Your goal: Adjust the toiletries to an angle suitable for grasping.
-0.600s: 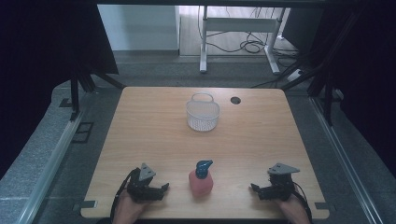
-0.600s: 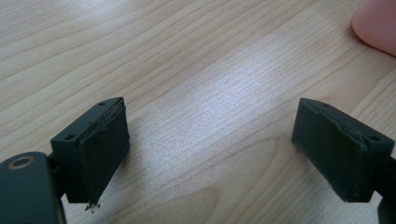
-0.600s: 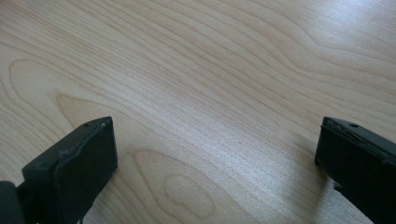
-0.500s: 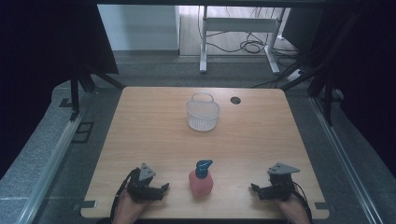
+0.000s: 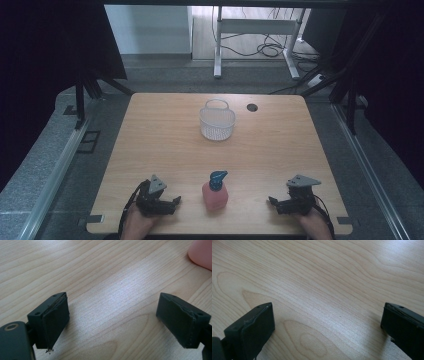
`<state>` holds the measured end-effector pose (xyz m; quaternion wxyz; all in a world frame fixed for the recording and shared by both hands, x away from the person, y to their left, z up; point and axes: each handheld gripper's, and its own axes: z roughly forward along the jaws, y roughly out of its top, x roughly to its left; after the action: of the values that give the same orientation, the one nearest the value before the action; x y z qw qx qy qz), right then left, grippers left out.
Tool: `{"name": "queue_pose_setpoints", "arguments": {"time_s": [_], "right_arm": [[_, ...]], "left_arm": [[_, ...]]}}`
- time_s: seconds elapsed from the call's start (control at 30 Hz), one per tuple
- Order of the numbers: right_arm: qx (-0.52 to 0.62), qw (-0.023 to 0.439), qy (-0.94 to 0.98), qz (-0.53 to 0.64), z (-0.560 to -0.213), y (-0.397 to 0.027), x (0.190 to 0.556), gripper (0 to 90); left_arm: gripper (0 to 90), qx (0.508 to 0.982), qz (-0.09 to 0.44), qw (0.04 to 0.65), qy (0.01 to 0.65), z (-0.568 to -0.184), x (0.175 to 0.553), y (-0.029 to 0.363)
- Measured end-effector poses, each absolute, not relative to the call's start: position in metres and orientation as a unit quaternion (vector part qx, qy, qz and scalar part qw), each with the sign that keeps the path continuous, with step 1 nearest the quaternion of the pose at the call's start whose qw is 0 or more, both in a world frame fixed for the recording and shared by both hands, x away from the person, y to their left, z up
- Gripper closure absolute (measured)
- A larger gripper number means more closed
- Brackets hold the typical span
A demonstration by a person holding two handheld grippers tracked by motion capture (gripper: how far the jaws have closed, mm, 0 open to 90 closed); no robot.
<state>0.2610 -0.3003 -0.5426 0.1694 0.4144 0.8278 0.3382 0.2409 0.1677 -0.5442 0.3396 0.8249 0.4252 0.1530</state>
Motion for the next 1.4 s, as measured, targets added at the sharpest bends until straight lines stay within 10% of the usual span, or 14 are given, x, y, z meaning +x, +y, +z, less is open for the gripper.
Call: {"name": "queue_pose_setpoints", "arguments": {"time_s": [1.4], "right_arm": [[0.414, 0.170, 0.828, 0.338, -0.543, -0.300, 0.261, 0.0]], "left_arm": [[13.1, 0.838, 0.146, 0.353, 0.389, -0.515, 0.230, 0.166]]}}
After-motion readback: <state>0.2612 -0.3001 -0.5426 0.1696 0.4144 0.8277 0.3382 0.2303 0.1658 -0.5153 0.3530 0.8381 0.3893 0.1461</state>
